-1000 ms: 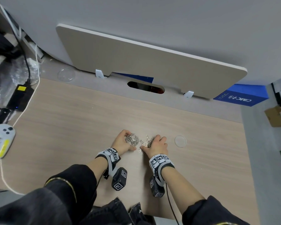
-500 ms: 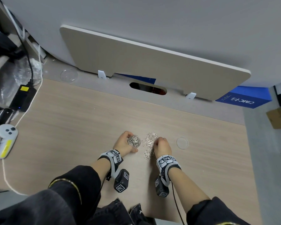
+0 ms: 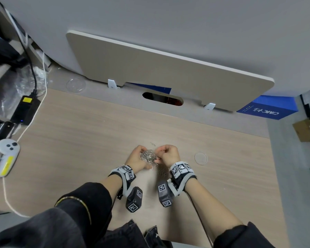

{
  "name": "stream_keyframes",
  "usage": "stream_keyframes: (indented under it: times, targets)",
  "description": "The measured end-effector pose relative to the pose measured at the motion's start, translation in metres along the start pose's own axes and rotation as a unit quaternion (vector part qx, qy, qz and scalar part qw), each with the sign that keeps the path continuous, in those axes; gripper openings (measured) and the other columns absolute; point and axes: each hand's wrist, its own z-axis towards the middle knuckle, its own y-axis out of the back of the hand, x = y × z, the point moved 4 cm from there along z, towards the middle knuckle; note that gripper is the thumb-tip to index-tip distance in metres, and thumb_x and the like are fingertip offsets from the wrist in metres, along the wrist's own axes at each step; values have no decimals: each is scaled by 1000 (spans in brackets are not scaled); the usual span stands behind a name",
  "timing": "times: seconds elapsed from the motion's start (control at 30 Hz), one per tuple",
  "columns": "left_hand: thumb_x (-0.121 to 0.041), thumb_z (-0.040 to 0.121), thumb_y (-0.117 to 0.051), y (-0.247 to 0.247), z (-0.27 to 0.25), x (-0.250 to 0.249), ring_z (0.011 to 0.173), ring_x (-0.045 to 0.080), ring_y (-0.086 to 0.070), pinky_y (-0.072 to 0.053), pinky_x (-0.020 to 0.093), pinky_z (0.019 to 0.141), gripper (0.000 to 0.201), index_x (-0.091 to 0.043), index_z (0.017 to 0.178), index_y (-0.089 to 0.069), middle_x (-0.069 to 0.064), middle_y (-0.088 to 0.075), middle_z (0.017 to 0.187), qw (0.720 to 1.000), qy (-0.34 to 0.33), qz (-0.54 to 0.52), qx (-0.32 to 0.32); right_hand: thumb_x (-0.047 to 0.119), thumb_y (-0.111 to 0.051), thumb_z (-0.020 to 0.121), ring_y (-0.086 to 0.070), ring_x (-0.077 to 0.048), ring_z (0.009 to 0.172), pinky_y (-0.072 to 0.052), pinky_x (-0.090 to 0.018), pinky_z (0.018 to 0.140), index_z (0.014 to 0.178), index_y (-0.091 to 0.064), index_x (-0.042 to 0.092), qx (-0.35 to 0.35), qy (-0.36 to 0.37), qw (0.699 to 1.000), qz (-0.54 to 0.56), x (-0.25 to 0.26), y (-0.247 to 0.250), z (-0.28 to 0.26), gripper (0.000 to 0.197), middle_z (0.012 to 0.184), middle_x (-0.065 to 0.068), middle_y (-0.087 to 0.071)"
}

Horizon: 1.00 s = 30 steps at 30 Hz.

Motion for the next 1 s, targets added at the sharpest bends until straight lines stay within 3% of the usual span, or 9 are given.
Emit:
stream_keyframes:
  times: [0.2, 0.3, 0.43, 0.53, 0.67, 0.77, 0.9, 1.0]
  targets:
    - [-3, 41, -77, 0, -6, -8, 79, 19, -60, -49, 32, 74, 63, -26, 93, -49, 5, -61, 92, 1000, -6, -14, 18, 6, -67, 78, -70, -28, 70, -60, -45, 70, 63, -60, 25, -21, 84, 979, -185, 5, -28, 0, 25, 70, 0, -65]
    - [-4, 40, -77, 1, -6, -6, 81, 20, -59, -49, 34, 76, 64, -27, 93, -50, 4, -61, 93, 1000, -5, -17, 15, 13, -64, 79, -70, -27, 73, -59, -46, 72, 64, -63, 26, -9, 109, 973, -202, 6, -25, -1, 20, 73, -2, -70]
    - [-3, 42, -86, 3, -5, -6, 89, 19, -59, -48, 38, 90, 66, -29, 92, -51, 1, -60, 100, 1000, -10, 4, -1, 4, -51, 83, -69, -30, 68, -60, -42, 69, 78, -68, 20, -68, 121, 976, -168, 12, 0, 5, 24, 75, -6, -70]
    - [0, 47, -87, 6, -5, -9, 93, 20, -59, -47, 40, 95, 63, -28, 92, -53, 0, -60, 101, 1000, 9, 8, -6, 5, -49, 82, -68, -29, 87, -55, -38, 84, 90, -72, 18, -119, 114, 966, -198, 11, 16, 16, 27, 93, -7, -73]
    - [-13, 43, -88, 22, 0, -7, 99, 23, -61, -48, 41, 96, 60, -33, 87, -53, -1, -61, 103, 998, 22, -8, -61, 15, -46, 90, -53, -26, 120, -45, -37, 100, 124, -58, 18, -28, 130, 897, -421, 18, 3, 24, 37, 134, -6, -53]
    - [-23, 37, -86, 39, 7, 1, 98, 22, -63, -48, 41, 97, 60, -35, 86, -54, -5, -61, 101, 993, 34, -35, -112, 9, -46, 85, -38, -26, 136, -37, -41, 110, 140, -39, 18, 22, 143, 858, -492, 32, -11, 31, 57, 154, -2, -31]
    - [-25, 36, -85, 55, 9, 2, 99, 22, -62, -47, 41, 98, 60, -34, 86, -55, -4, -62, 101, 990, 32, -39, -131, 8, -49, 84, -21, -20, 146, -29, -40, 116, 149, -20, 16, 61, 146, 832, -532, 44, -31, 45, 71, 161, 1, -9]
    - [-12, 44, -88, 60, 7, 1, 96, 21, -60, -47, 39, 98, 59, -29, 91, -55, -1, -61, 100, 989, 27, -52, -138, 10, -45, 88, -21, -20, 146, -29, -38, 116, 149, -21, 13, 85, 176, 815, -546, 44, -44, 48, 66, 161, -1, -11]
